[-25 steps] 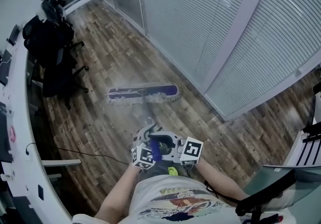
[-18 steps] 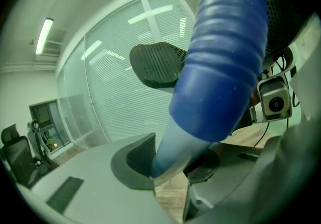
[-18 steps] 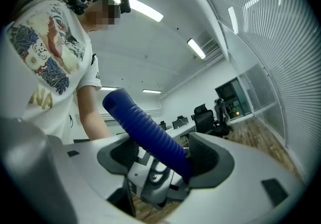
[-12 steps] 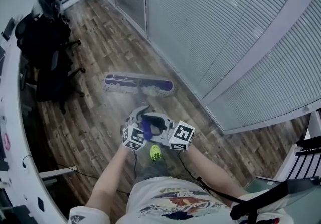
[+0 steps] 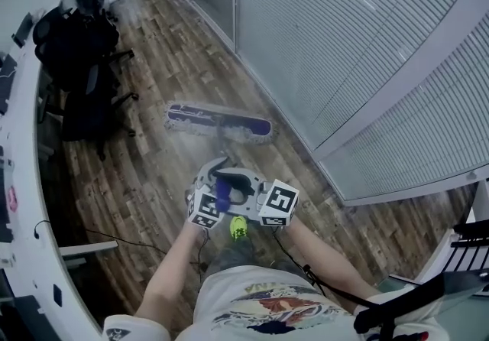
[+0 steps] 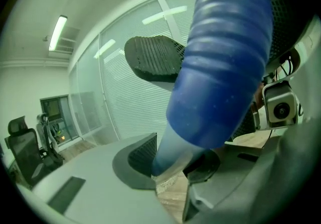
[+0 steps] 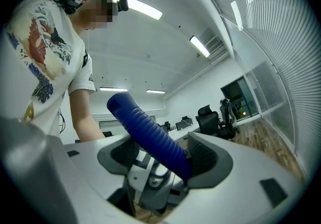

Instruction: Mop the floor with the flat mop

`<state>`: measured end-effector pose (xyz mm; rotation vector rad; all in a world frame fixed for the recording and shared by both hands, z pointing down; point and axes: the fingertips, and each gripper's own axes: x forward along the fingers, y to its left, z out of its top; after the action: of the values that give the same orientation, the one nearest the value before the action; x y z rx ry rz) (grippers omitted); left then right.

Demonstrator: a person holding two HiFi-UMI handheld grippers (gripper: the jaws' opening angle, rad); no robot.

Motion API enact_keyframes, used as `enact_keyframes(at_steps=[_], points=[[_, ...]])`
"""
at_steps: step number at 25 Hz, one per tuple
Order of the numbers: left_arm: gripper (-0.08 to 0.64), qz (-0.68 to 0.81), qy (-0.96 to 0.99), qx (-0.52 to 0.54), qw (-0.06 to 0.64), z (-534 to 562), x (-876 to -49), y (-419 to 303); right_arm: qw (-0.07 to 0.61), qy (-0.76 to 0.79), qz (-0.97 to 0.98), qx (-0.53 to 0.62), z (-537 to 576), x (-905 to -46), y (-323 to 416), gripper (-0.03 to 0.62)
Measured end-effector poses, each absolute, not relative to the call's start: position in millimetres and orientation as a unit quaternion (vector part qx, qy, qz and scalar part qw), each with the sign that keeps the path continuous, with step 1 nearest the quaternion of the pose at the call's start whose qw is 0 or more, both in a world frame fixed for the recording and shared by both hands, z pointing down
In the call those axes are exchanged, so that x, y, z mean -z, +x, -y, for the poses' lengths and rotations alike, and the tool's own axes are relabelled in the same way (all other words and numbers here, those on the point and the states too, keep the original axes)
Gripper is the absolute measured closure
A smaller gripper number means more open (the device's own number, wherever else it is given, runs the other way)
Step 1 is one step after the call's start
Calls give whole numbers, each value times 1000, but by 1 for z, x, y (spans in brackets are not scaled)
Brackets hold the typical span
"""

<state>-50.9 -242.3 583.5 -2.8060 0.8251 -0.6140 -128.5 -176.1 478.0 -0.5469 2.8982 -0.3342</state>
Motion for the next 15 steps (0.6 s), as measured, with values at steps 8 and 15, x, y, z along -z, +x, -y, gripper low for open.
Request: enact_keyframes(at_steps=[8, 15], points=[[466, -325, -923, 200, 54, 101, -579, -16, 81, -135, -981, 117, 29, -474, -88, 314], [466, -359, -910, 201, 52, -58, -585, 16, 73, -87, -986, 122, -137, -480, -52, 314]])
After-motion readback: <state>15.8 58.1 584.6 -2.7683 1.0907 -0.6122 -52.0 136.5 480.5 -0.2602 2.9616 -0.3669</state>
